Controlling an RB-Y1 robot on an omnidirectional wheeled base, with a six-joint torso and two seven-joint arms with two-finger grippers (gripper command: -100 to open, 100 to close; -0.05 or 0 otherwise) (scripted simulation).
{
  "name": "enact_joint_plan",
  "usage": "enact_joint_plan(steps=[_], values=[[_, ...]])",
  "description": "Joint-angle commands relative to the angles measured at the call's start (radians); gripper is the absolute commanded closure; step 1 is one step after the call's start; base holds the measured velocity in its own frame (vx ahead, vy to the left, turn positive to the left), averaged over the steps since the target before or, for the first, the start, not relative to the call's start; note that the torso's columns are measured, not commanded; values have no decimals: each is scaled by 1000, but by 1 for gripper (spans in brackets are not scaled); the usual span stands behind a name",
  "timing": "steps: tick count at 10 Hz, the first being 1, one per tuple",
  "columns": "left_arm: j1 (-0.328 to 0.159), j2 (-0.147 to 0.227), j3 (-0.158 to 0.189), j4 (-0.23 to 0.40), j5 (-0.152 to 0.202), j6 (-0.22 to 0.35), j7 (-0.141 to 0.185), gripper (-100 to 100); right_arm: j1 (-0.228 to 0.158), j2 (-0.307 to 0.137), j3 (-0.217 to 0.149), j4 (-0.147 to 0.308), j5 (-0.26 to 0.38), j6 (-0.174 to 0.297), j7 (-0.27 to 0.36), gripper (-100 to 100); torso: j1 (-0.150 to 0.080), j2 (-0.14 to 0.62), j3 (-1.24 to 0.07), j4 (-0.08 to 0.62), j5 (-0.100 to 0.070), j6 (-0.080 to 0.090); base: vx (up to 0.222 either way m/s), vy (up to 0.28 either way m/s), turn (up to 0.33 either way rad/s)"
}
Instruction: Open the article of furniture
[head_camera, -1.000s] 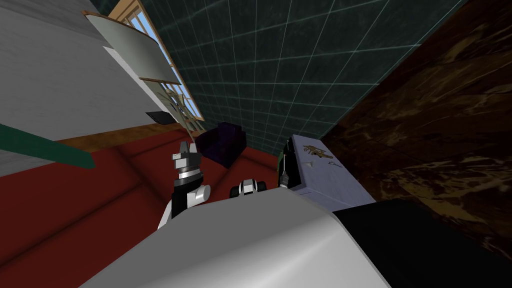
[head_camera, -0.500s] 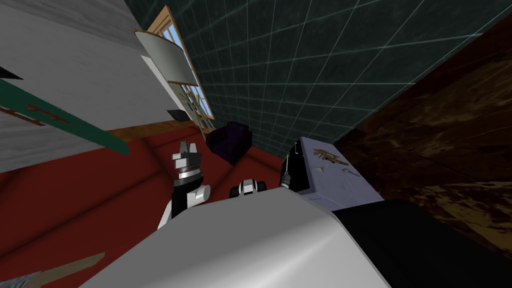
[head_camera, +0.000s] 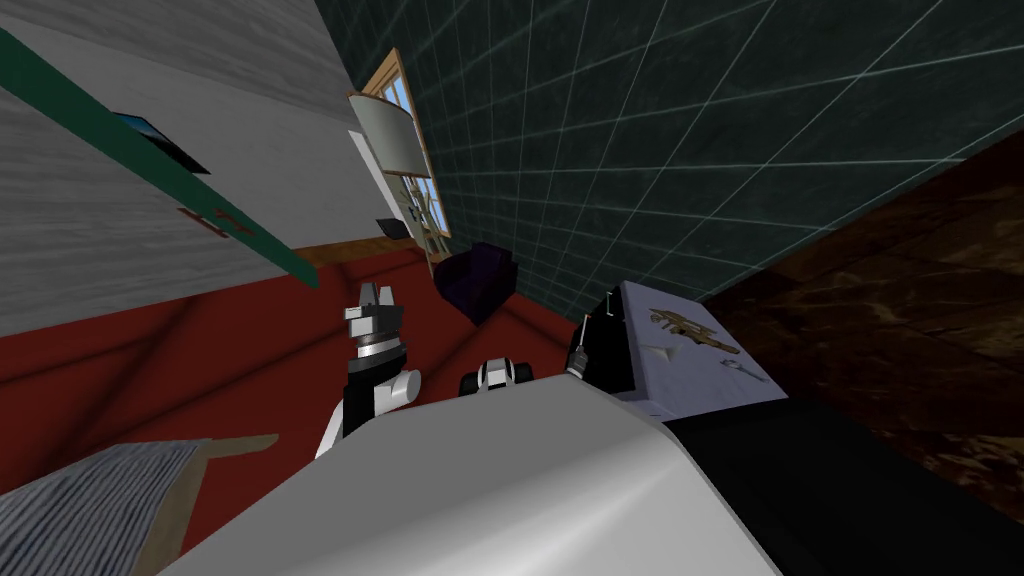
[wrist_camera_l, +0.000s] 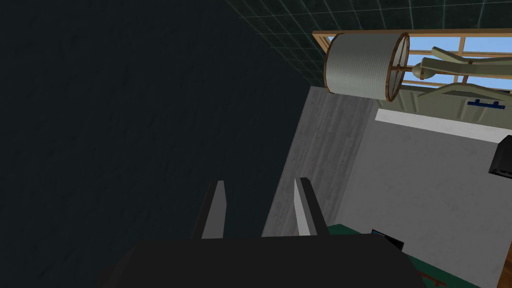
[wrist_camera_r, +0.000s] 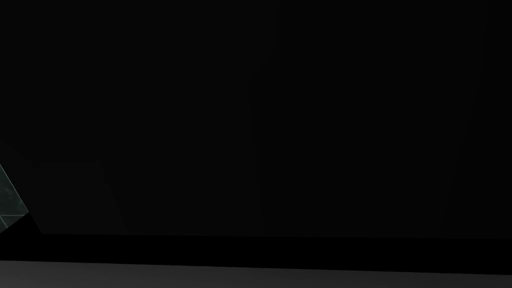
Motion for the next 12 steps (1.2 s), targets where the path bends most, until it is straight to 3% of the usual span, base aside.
enact_joint_plan(steps=[1, 2, 3, 10, 12], values=[[0, 0, 0, 0, 0, 0, 0, 0, -21, -7, -1, 19, -70, 21, 4, 100, -1, 0, 0, 0, 0, 2, -37, 34, 246], [0, 0, 0, 0, 0, 0, 0, 0, -41, -48, -18, 3, -75, -37, 17, -100, -1, 0, 0, 0, 0, 1, -82, 97, 60], [0, 0, 0, 0, 0, 0, 0, 0, -41, -48, -18, 3, -75, -40, 17, -100, 4, 3, 1, -1, 1, 3, -79, 91, -56], [0, 0, 0, 0, 0, 0, 0, 0, -130, -213, -87, -77, -163, -223, 90, -100, 5, 6, 1, -1, 0, 5, -88, 95, -5], [0, 0, 0, 0, 0, 0, 0, 0, -130, -213, -87, -77, -163, -223, 90, -100, 7, 5, 0, -1, 1, 5, -37, 51, 2]])
